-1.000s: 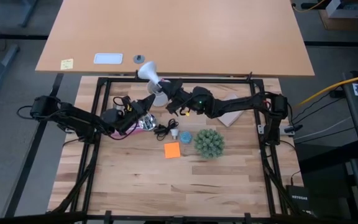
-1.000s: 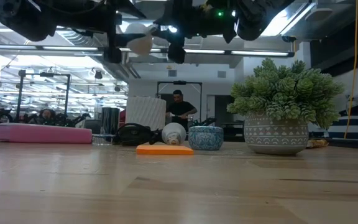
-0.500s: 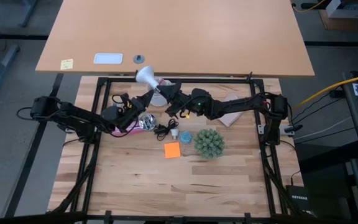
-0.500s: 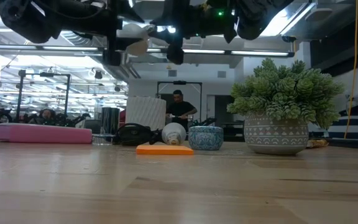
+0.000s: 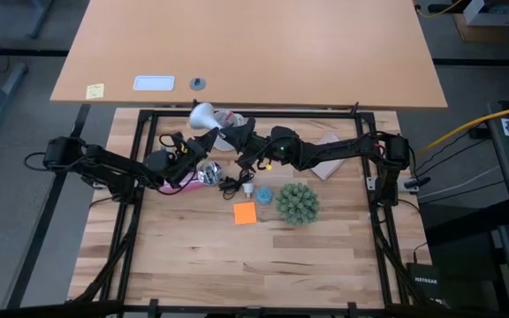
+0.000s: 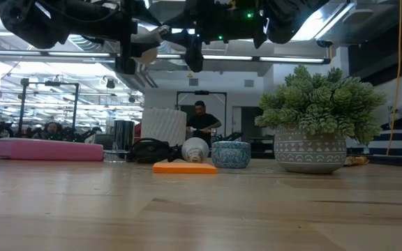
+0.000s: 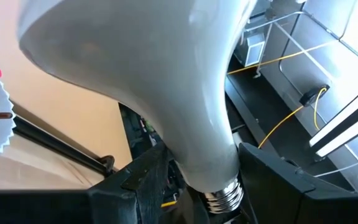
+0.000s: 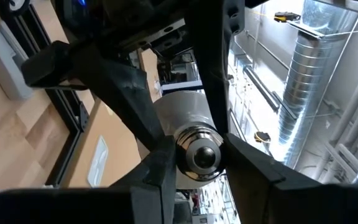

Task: Screw lightbulb
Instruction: Insert the lightbulb into the silver lamp

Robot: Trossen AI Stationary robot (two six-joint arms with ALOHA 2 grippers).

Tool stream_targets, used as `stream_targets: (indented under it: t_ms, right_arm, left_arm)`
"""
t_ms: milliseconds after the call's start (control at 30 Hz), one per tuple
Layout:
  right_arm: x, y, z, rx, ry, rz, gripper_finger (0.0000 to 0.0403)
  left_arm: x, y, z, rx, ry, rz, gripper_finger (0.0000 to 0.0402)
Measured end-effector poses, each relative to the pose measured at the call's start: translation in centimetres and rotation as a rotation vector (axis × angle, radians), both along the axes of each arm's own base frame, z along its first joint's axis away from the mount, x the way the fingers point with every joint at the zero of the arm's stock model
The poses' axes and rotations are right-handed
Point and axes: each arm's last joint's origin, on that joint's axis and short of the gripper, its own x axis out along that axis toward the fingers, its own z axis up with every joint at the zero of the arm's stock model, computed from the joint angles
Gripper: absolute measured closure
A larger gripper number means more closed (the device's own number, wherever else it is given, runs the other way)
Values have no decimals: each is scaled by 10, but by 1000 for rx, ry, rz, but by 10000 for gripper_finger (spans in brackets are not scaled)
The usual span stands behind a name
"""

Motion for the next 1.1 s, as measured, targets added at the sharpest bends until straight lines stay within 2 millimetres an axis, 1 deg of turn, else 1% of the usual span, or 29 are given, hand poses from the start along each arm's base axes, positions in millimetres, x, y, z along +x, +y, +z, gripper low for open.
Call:
stream_targets:
  t_ms: [433,900,1100]
  right_arm:
    - [1,7,0,-1,5,30,285]
    - [2,9,-2,-1,31,57,285]
    - [2,10,-4,-2,50,72,285]
  left_arm:
    - [-1,4,0,21,37,39,215]
    - [1,4,-3,-66,-40,-10,215]
    - [1,4,-6,-87,-36,-20,215]
